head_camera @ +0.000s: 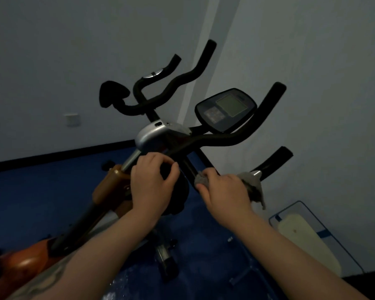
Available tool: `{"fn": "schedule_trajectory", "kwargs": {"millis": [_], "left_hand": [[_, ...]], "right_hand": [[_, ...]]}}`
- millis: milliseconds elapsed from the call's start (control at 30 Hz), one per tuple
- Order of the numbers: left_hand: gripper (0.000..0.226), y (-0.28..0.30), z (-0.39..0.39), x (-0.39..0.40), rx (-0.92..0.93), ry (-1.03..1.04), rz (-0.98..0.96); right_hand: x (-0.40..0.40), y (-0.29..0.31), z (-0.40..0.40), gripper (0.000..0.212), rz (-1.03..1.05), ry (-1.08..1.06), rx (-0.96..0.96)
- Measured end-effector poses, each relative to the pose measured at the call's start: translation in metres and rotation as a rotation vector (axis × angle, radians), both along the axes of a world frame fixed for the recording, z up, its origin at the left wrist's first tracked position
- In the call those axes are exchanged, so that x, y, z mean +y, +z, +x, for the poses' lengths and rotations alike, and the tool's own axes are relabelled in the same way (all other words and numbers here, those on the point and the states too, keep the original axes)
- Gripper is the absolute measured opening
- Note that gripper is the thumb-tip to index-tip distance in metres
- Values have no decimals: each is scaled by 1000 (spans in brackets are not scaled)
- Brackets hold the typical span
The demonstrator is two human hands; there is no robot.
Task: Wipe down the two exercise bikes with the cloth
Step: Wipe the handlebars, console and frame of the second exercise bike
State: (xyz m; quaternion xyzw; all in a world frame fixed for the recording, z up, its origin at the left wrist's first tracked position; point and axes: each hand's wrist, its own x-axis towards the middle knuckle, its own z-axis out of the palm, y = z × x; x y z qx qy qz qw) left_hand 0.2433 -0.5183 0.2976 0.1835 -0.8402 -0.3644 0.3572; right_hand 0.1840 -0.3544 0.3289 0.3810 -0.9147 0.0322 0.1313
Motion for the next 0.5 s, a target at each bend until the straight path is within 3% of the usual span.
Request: {"fn": "schedule_trajectory", "kwargs": {"millis": [133,267,400,500], "left_hand": [[9,-1,1,-1,31,-12,46],[12,0,-1,0,50,-4,49],[11,-2,-1,0,44,3,48],[10,-2,-1,0,42,-1,46]], "right_hand": [[2,8,-13,45,31,10,-215],[7,8,-14,40,150,70,-115],[-40,7,-31,38,19,5,-268],[-31,2,-23,44,51,109,-310]]}}
